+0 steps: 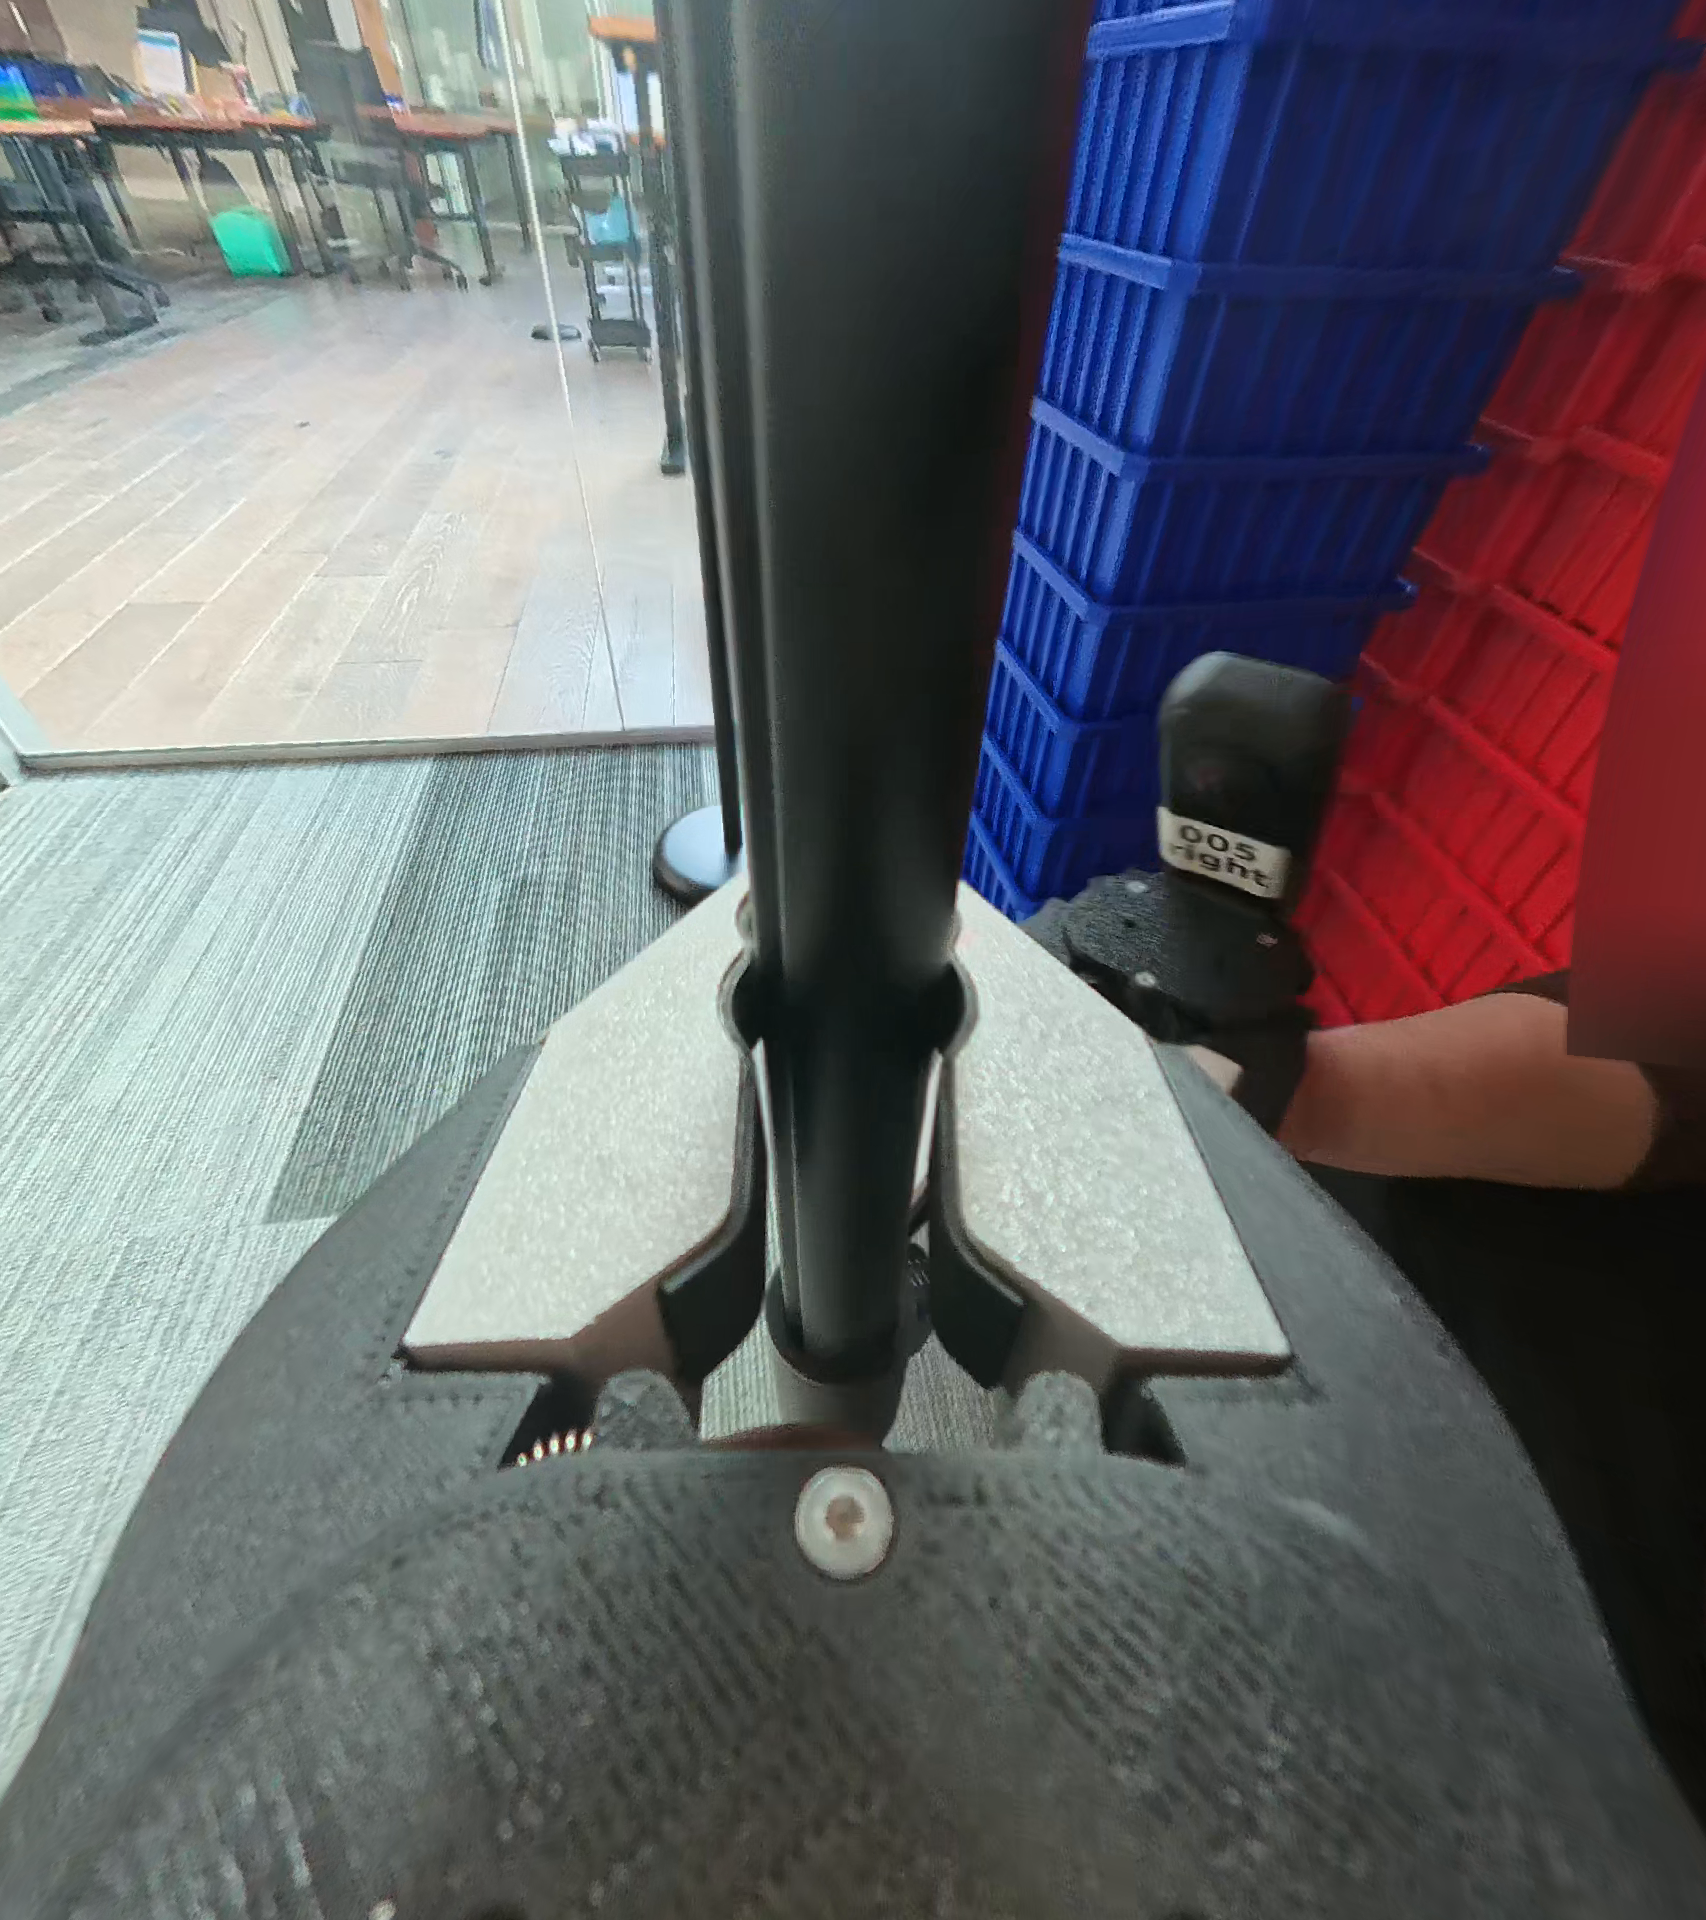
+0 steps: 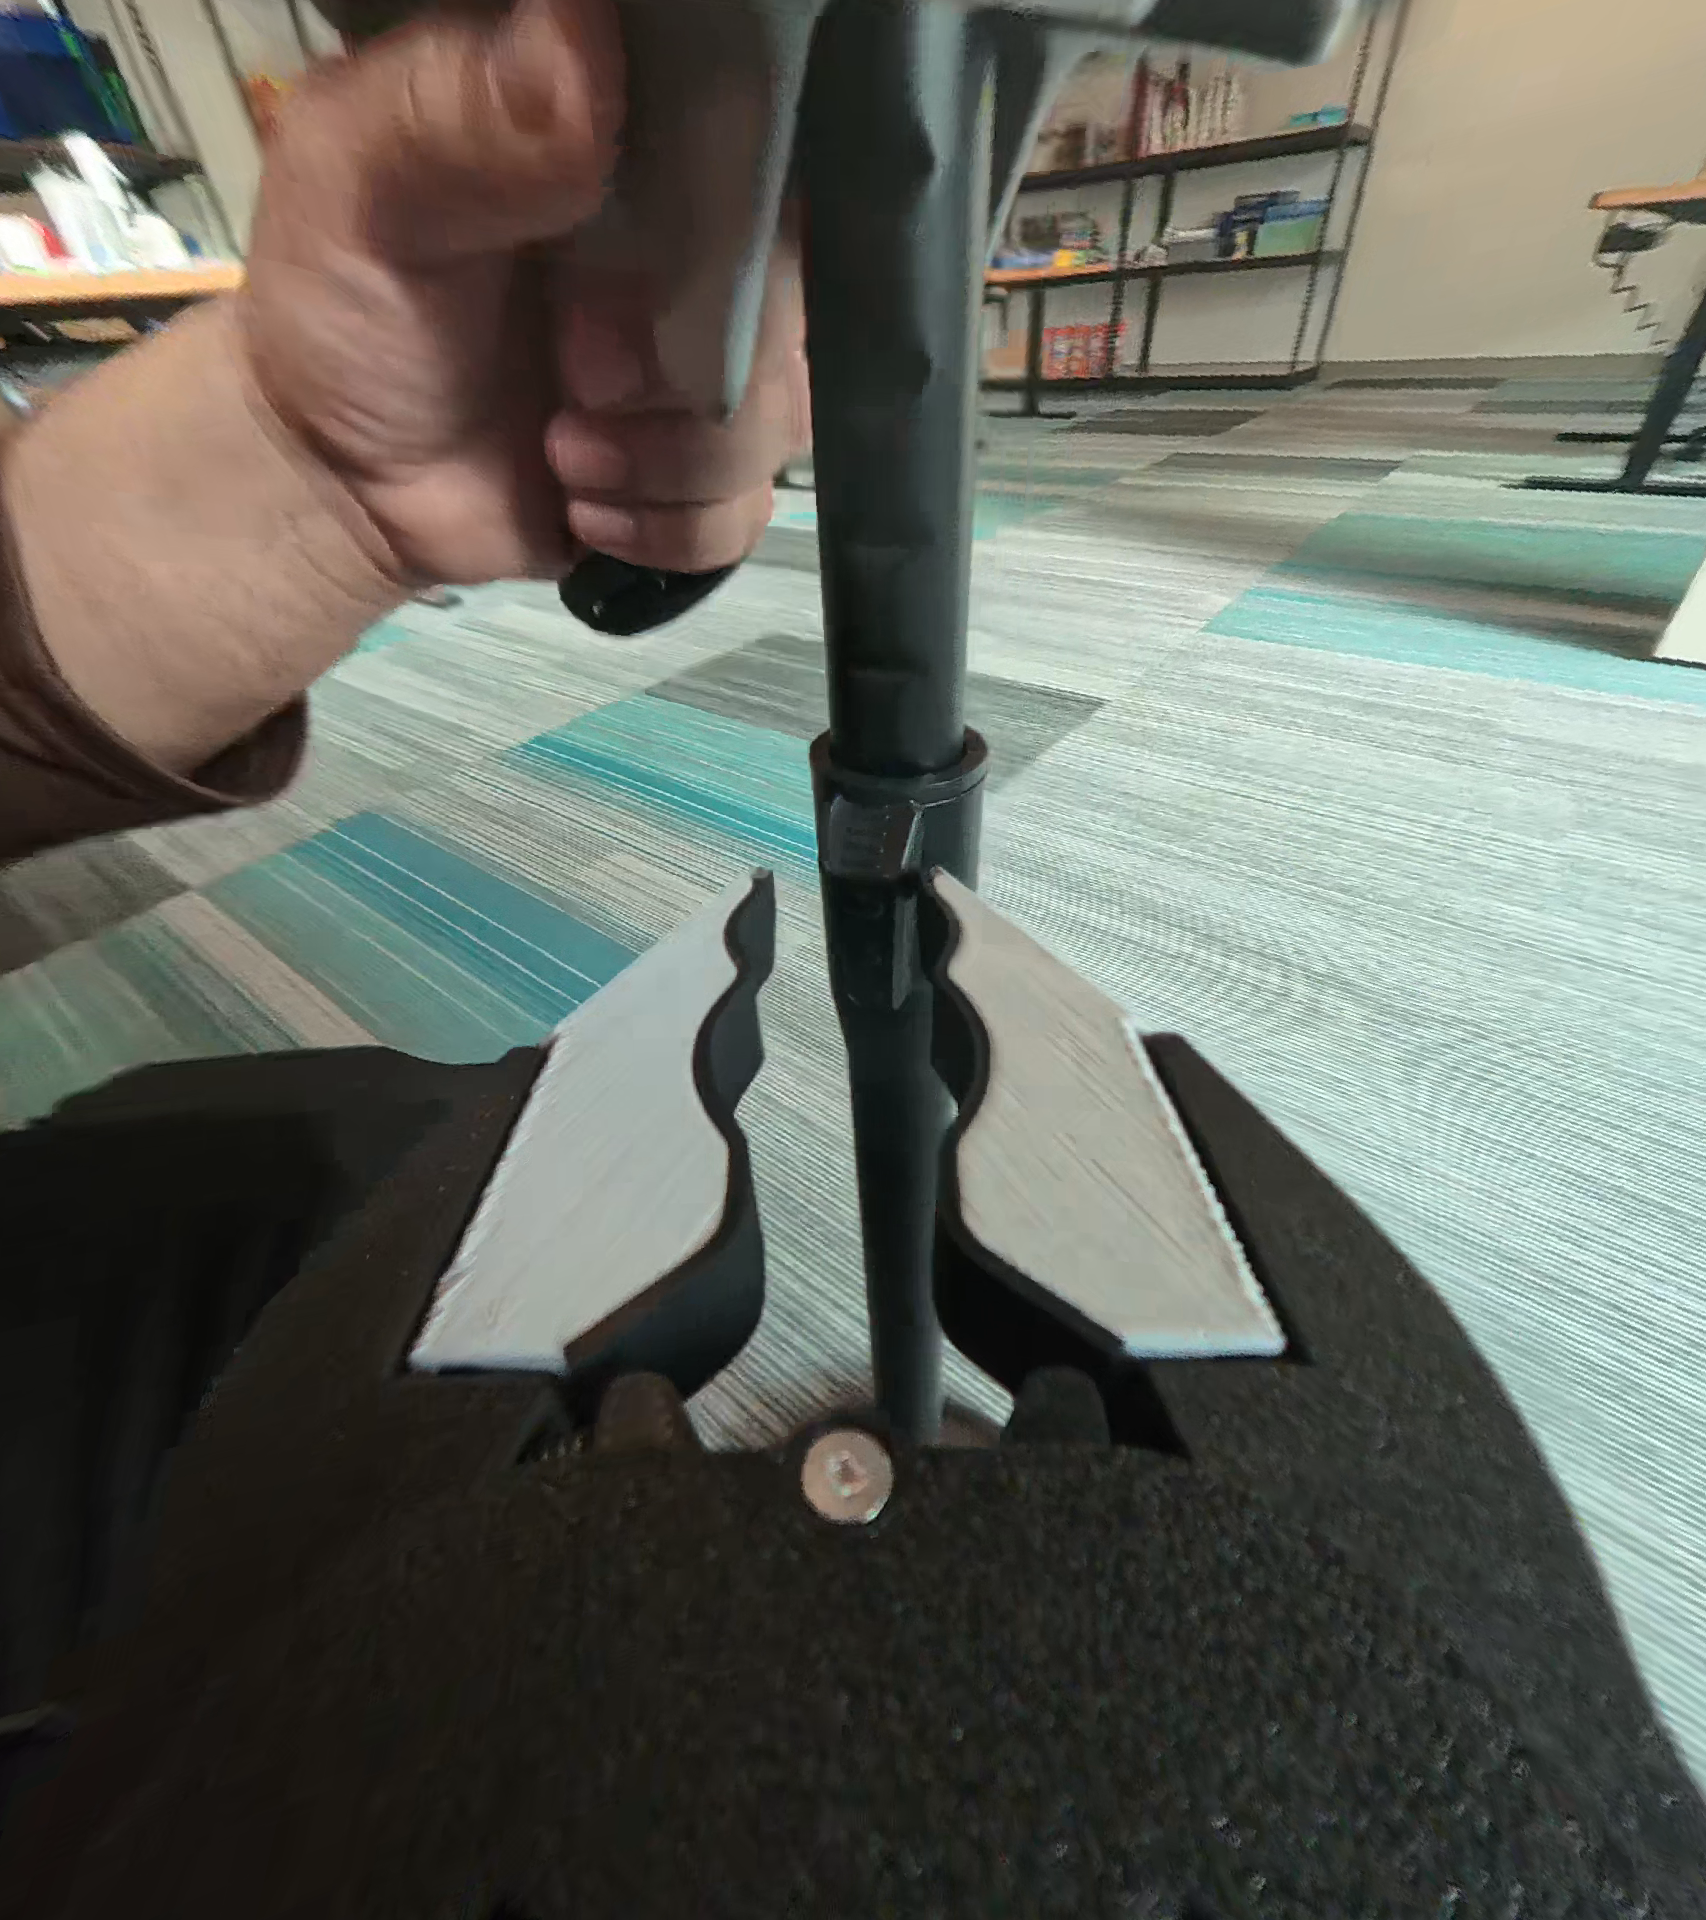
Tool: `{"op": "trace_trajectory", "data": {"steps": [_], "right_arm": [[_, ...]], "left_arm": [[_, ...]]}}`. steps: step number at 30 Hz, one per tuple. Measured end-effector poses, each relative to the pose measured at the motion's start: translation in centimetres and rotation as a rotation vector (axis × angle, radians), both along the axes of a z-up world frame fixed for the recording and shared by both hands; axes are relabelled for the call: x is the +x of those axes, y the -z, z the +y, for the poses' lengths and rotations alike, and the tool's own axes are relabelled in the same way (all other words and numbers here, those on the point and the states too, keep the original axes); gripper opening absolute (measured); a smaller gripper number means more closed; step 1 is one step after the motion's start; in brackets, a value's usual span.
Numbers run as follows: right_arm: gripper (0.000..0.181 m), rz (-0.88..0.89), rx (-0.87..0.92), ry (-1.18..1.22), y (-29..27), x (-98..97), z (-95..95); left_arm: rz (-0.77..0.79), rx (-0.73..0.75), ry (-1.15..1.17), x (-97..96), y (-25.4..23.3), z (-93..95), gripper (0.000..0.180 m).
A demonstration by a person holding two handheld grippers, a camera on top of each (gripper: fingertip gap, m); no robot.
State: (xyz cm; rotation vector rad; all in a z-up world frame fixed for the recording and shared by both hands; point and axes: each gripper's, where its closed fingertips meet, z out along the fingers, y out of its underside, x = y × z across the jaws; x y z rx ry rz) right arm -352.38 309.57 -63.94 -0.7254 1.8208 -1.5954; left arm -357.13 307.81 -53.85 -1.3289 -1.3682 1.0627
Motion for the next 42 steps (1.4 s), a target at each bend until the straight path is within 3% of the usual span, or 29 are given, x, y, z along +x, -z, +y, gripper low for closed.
{"op": "trace_trajectory", "data": {"steps": [3, 5, 8, 12, 15, 16, 24, 33, 39, 42], "right_arm": [[0.024, -0.060, 0.058, -0.134, 0.2, -1.5, 0.0], [0.034, -0.064, 0.084, -0.218, 1.2, -2.7, -0.5], [0.033, -0.163, 0.070, -0.394, 1.2, -2.7, -0.9], [0.036, -0.136, 0.105, -0.619, 3.2, -1.0, -0.2], [0.050, -0.137, 0.064, -0.634, 2.8, 0.3, -1.0], [0.042, -0.154, 0.061, -0.652, 2.5, 0.6, -1.1], [0.040, -0.185, 0.059, -0.669, 2.4, 2.0, -1.7], [0.039, -0.146, 0.039, -0.636, 2.5, 3.2, -1.5], [0.042, -0.236, 0.086, -0.682, 2.2, 3.2, 0.0], [0.062, -0.353, 0.160, -0.764, 1.5, 3.6, 1.8]], "left_arm": [[0.043, 0.065, 0.008, 0.3, 0.1, 0.1, 0.030], [0.017, 0.091, 0.032, 0.2, 0.3, 0.2, 0.031], [-0.024, 0.071, 0.078, 0.3, 0.5, 0.5, 0.031], [-0.001, 0.100, 0.111, 0.4, 0.4, 0.5, 0.031], [-0.009, 0.101, 0.120, 0.3, 0.5, 0.6, 0.031], [-0.012, 0.108, 0.120, 0.3, 0.5, 0.6, 0.031], [0.014, 0.164, 0.050, 1.5, 0.2, -0.2, 0.031], [-0.089, 0.039, -0.193, 2.4, -0.1, -1.3, 0.027], [-0.076, -0.003, -0.053, 2.1, -0.1, 1.1, 0.027], [-0.033, -0.021, 0.055, 2.6, -0.5, 3.0, 0.027]]}}
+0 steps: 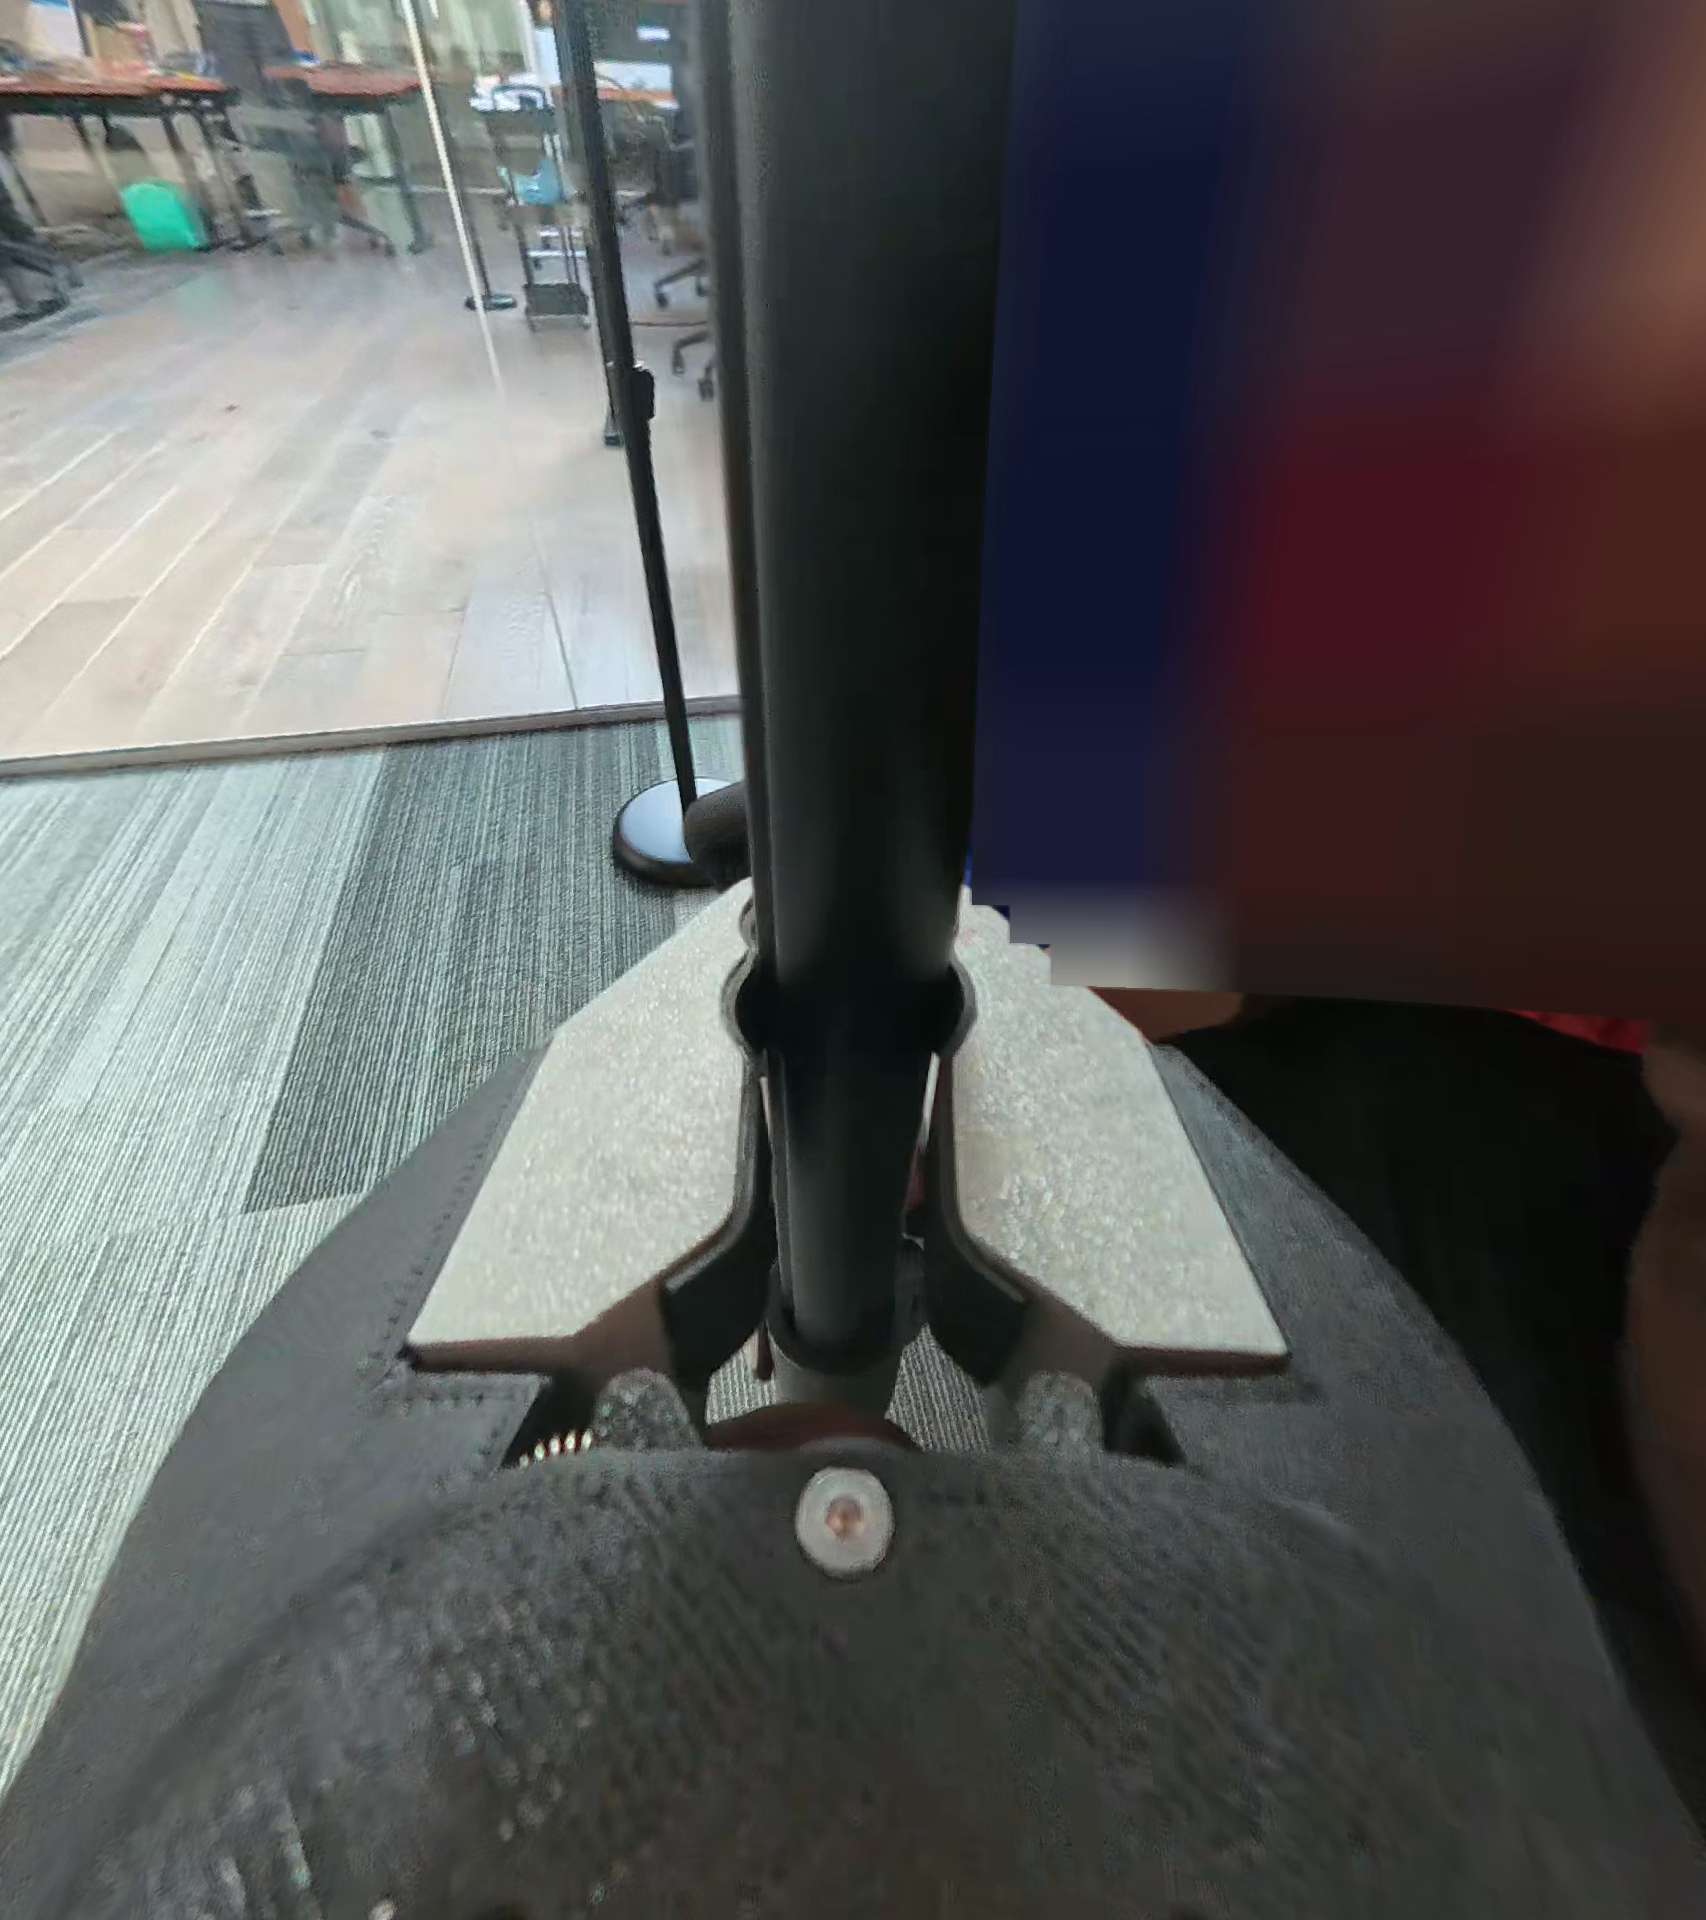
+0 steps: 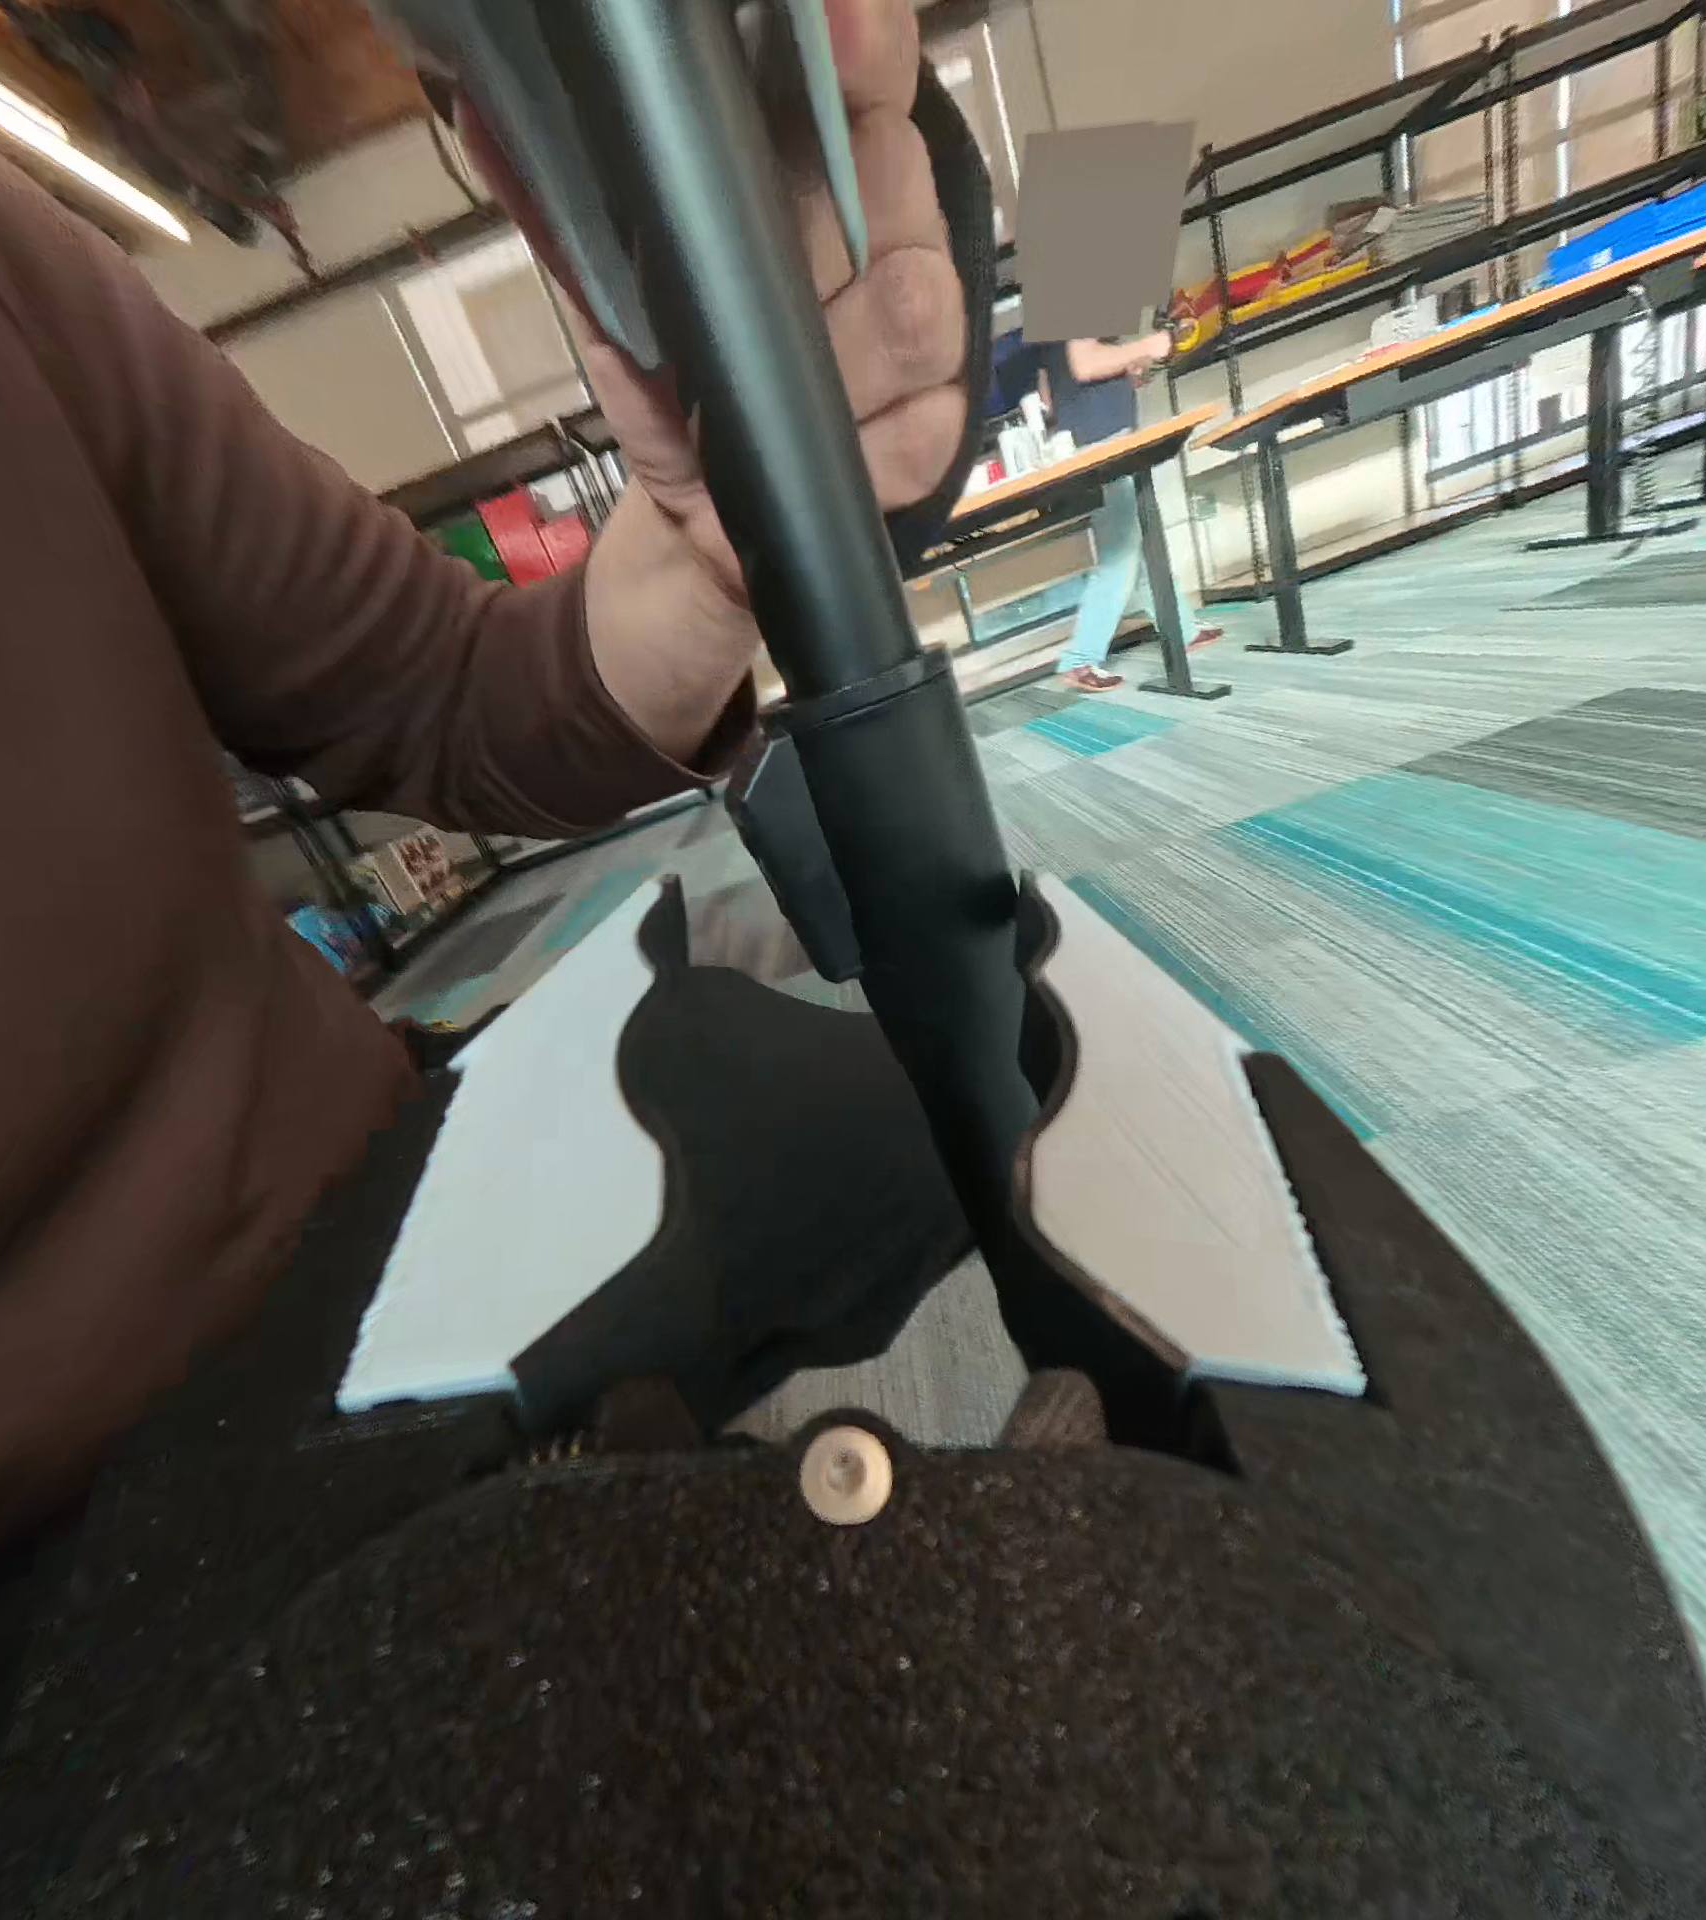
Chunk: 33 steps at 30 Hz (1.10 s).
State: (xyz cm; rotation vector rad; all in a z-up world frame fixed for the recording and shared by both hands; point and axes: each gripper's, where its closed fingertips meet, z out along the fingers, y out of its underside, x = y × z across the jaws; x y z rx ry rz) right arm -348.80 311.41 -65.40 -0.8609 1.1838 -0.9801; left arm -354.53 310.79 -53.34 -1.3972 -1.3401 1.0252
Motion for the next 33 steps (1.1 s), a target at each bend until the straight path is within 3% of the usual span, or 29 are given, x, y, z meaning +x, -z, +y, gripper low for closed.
{"op": "trace_trajectory", "data": {"steps": [4, 7, 10, 13, 16, 18, 20, 22, 28, 31, 33], "right_arm": [[0.056, 0.028, 0.022, 0.108, 0.0, 0.5, 0.0], [0.052, 0.037, 0.109, 0.262, 0.7, 0.6, -1.1], [0.059, 0.106, 0.194, 0.452, 2.1, -0.1, -1.5], [0.047, 0.203, 0.298, 0.531, 2.4, -1.4, -0.2], [0.055, 0.280, 0.329, 0.568, -0.4, -3.5, 0.5], [0.057, 0.367, 0.323, 0.513, -1.7, -4.2, 1.0], [0.043, 0.475, 0.349, 0.416, -1.5, -4.2, 1.4], [0.050, 0.537, 0.370, 0.365, -1.3, -3.8, 1.2], [0.039, 0.625, 0.524, 0.432, 0.5, -3.3, -0.2], [0.036, 0.540, 0.675, 0.450, 0.0, -3.1, 1.5], [0.034, 0.545, 0.628, 0.495, -1.0, -3.4, 2.0]], "left_arm": [[-0.071, 0.059, 0.046, 0.6, 0.3, 0.6, 0.029], [-0.137, 0.319, 0.005, 0.3, 0.4, 0.0, 0.038], [-0.086, 0.506, -0.118, 0.1, -1.3, -1.5, 0.043], [-0.214, 0.470, -0.230, 0.3, -0.9, -1.9, 0.041], [-0.329, 0.413, -0.322, 0.4, -1.3, -1.9, 0.038], [-0.351, 0.389, -0.395, 0.4, -2.4, -2.5, 0.037], [-0.420, 0.381, -0.455, 0.5, -2.3, -2.8, 0.038], [-0.455, 0.403, -0.472, 0.4, -2.2, -2.5, 0.041], [-0.473, 0.453, -0.488, 0.6, -2.1, -2.6, 0.042], [-0.466, 0.429, -0.449, 0.4, -2.1, -2.5, 0.041], [-0.470, 0.436, -0.409, 0.3, -2.1, -2.3, 0.043]]}}
